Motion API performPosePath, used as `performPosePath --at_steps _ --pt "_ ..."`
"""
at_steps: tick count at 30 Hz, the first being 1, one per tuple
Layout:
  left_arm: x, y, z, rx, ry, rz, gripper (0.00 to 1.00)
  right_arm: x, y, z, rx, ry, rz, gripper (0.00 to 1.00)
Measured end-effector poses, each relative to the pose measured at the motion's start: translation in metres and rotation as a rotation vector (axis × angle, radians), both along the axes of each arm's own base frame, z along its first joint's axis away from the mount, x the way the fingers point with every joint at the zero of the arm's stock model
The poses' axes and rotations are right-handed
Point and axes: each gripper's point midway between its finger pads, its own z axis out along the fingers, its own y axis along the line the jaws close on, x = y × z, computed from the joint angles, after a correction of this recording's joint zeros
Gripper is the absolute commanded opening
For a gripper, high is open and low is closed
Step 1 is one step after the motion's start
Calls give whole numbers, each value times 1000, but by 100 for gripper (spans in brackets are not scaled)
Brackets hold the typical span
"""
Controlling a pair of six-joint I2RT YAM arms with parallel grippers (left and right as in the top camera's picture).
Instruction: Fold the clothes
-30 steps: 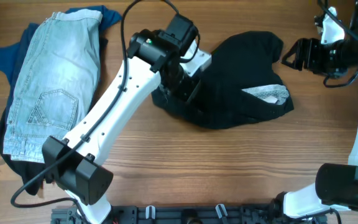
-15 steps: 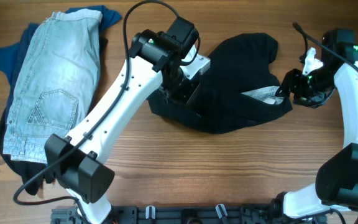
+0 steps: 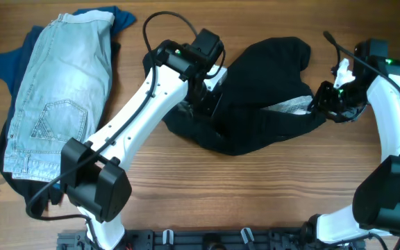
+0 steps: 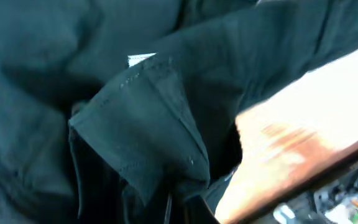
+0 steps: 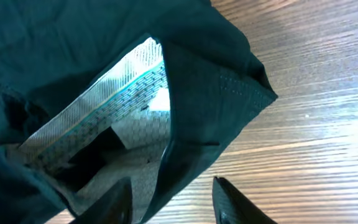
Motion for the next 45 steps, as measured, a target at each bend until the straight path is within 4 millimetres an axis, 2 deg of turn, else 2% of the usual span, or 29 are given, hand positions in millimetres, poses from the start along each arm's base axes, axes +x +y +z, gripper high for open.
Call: performPosePath --at_steps 1,2,3,5,7,9,11,14,18,20,23,25,27,28,30,32,34,36,37,43,45 --pt "-7 3 -1 18 25 2 13 0 0 -1 0 0 0 49" --pt "-16 7 -2 41 58 2 36 2 0 0 -1 -8 -3 49" --pt "-30 11 -2 75 108 -2 46 3 -1 0 -2 -12 -3 49" --pt "-43 10 -1 90 144 -16 69 3 -1 0 -2 -14 -3 49" --pt "-54 2 0 79 167 -36 87 3 -1 0 -2 -14 -3 49" --pt "-65 -9 2 50 195 -57 91 3 -1 0 -2 -14 -3 49" --pt "-77 -19 4 32 222 -82 88 3 -1 0 -2 -14 -3 48" --pt "-87 -28 5 21 233 -112 83 3 -1 0 -2 -13 -6 40" --pt "-77 -24 6 5 223 -83 78 -4 1 -3 4 15 -2 36" --pt "-55 -20 16 -32 182 -32 76 -7 2 -5 7 25 2 34" --pt "-12 -13 40 -123 66 68 72 -8 4 -6 18 26 9 33" --pt "15 2 66 -193 -37 145 69 -6 8 -5 41 15 22 27" --pt "32 19 94 -250 -131 203 55 -5 17 -2 93 -6 61 27" --pt "37 28 110 -275 -176 229 44 -4 22 0 118 -19 86 27" --pt "42 41 126 -298 -224 265 24 -1 37 3 169 -48 148 30" --pt "49 49 131 -308 -245 294 11 5 61 6 197 -87 232 31" --pt "55 57 130 -304 -251 321 7 9 94 9 218 -121 333 24" --pt "61 65 131 -306 -259 352 4 8 123 11 237 -140 418 4" --pt "66 71 132 -304 -268 381 4 5 142 12 245 -150 482 4" --pt "106 129 141 -316 -348 619 4 -16 224 12 272 -182 730 4" --pt "110 139 141 -313 -350 656 4 -26 239 4 279 -154 776 4"
